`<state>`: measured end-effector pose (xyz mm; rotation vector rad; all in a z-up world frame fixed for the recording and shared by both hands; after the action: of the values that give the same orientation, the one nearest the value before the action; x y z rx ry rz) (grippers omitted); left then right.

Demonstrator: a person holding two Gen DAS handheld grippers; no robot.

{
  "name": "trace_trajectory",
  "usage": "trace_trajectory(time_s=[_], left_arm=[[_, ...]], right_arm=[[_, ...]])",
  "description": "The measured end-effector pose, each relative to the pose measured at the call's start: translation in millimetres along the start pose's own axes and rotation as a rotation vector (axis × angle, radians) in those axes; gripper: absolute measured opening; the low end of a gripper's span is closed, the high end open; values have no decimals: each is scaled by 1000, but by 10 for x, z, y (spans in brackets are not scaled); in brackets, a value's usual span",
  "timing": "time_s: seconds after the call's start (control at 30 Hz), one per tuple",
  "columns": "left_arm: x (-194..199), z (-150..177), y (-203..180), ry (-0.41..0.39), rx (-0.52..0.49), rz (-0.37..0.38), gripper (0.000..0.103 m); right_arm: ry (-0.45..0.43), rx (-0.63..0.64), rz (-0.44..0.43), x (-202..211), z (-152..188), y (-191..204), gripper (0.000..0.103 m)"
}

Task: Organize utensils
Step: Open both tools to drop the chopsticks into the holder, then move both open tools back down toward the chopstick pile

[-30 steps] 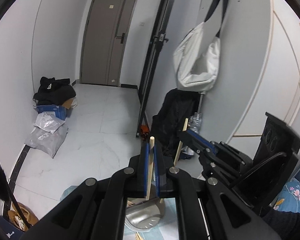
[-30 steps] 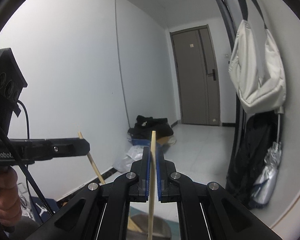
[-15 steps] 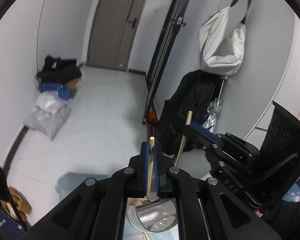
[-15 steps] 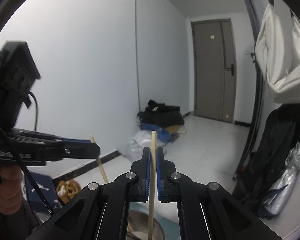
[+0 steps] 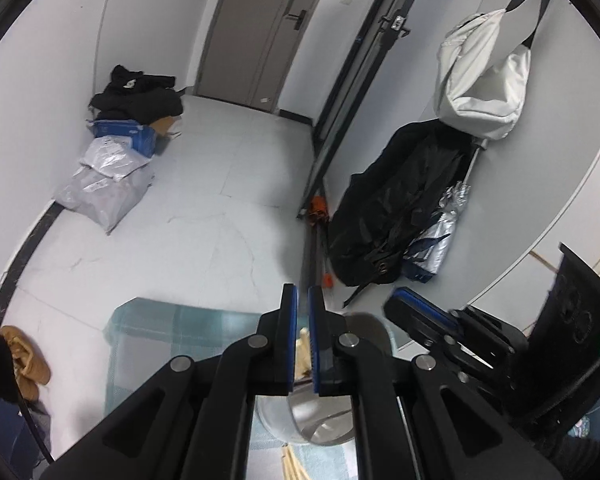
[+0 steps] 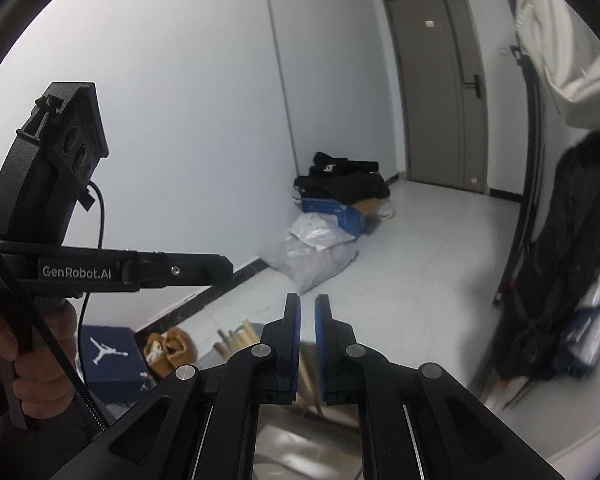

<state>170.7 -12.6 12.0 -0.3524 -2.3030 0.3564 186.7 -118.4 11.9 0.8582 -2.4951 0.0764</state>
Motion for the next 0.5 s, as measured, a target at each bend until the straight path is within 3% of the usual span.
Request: trace_trajectory(time_s=[0.07, 0.17, 0.2, 0.27, 0.3, 0.43, 0.5], left_arm=[[60, 25, 24, -8, 1, -30, 12], [178, 67, 35, -36, -2, -62, 36], [201, 78, 43, -45, -5, -72, 49], [308, 98, 47, -81, -13, -101, 62], [359, 109, 49, -101, -17, -117, 66], [479, 176, 40, -127, -23, -167, 78], [528, 222, 26, -135, -29, -178, 84]], right_arm=[[-7, -36, 3, 63, 36, 8, 9], [-20, -84, 12, 169, 59, 3, 13], [-27, -96, 19, 220, 66, -1, 17], [-52, -134, 29, 344, 93, 6, 32], [-63, -161, 34, 390, 101, -1, 39], [-101, -239, 49, 597, 178, 68, 49], [-110, -245, 56, 669, 200, 108, 65]])
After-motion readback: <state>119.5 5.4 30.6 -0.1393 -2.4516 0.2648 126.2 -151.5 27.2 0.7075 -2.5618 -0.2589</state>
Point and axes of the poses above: each gripper's, at about its wrist camera, not at the fingertips, and x roughly against the way its jaws point, y to its left, z to its underside, the point moved 7 cm from there along -x, roughly the way its jaws point
